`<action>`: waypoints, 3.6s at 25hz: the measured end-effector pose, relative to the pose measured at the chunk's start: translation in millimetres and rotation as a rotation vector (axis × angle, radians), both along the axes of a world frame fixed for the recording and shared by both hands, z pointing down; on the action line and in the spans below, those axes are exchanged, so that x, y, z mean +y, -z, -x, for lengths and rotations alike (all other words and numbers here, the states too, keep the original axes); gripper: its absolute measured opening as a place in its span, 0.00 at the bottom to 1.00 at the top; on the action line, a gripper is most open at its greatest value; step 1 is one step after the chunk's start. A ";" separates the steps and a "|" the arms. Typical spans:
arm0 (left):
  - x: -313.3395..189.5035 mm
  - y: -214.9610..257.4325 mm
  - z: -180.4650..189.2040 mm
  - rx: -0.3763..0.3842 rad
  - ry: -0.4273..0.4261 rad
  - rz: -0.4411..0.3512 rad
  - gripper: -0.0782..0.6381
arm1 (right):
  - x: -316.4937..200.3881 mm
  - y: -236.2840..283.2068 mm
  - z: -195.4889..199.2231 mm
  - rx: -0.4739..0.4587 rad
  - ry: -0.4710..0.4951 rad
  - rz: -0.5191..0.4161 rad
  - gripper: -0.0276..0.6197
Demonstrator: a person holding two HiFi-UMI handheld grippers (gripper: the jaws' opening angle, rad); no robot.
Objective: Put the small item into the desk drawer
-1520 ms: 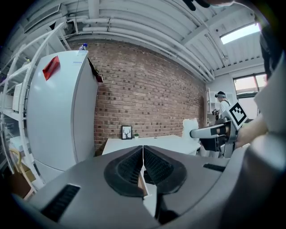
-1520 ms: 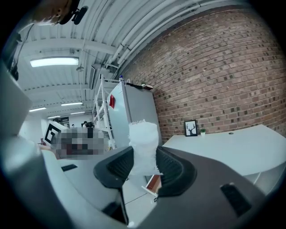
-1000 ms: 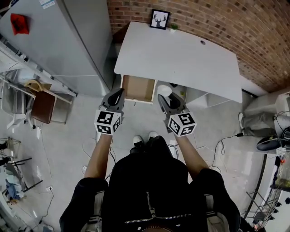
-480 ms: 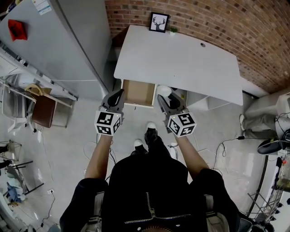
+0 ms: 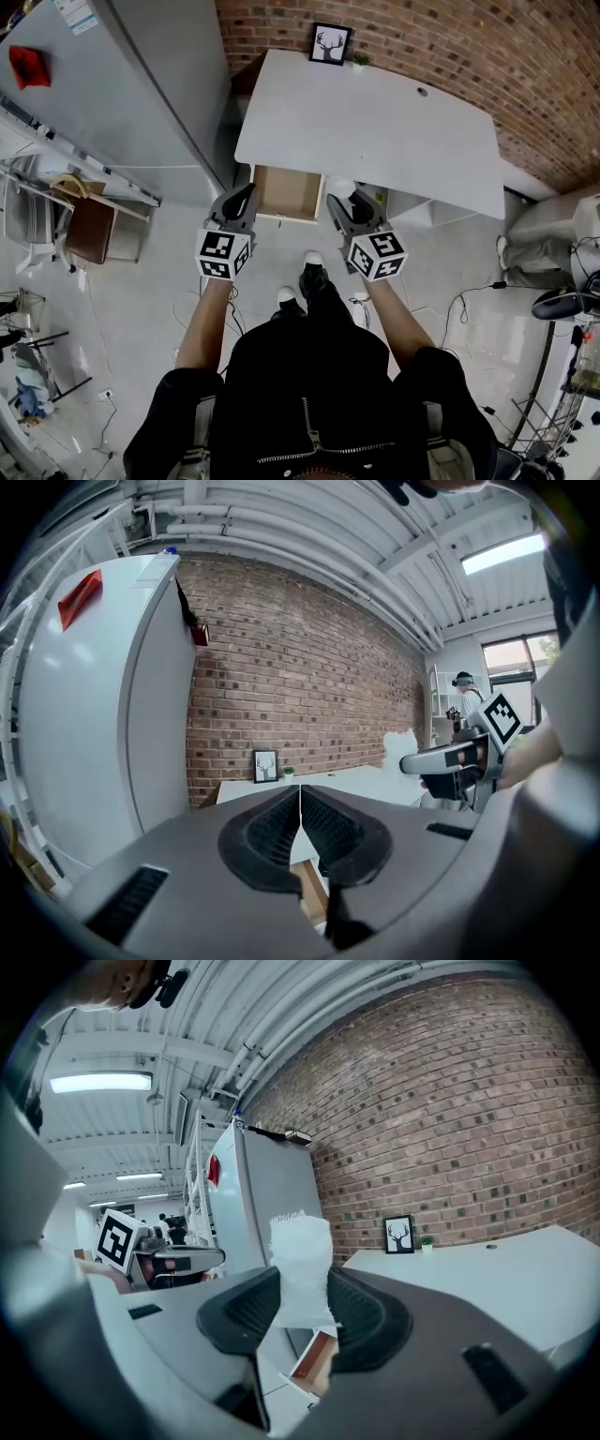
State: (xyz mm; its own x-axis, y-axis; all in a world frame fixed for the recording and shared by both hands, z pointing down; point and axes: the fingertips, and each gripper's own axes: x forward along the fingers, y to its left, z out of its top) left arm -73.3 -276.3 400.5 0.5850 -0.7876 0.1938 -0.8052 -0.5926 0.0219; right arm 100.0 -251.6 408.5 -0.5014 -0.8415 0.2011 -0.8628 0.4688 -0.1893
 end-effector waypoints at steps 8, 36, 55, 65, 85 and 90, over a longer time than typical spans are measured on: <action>-3.1 -26.8 4.5 -0.007 0.013 0.063 0.14 | -5.0 -29.3 14.1 0.011 0.047 0.068 0.29; -10.7 -135.9 26.5 -0.007 0.130 0.255 0.14 | -51.4 -154.6 53.2 0.132 0.231 0.268 0.29; -13.6 -191.6 39.5 0.036 0.261 0.347 0.14 | -79.4 -288.0 80.9 0.378 0.482 0.455 0.29; -21.6 -226.1 45.9 0.043 0.309 0.383 0.14 | -88.7 -357.4 89.1 0.472 0.550 0.535 0.29; -30.4 -276.8 55.1 0.055 0.360 0.424 0.14 | -110.9 -473.2 111.0 0.679 0.635 0.698 0.29; -22.4 -288.4 62.1 0.056 0.384 0.451 0.14 | -114.0 -498.4 113.2 0.725 0.646 0.741 0.29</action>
State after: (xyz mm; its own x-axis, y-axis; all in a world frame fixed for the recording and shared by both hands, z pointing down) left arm -135.4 -298.7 689.0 0.2936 -0.7920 0.5353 -0.9505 -0.1820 0.2520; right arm -13.2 -365.6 907.0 -0.3572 -0.0417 0.9331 -0.5277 0.8333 -0.1647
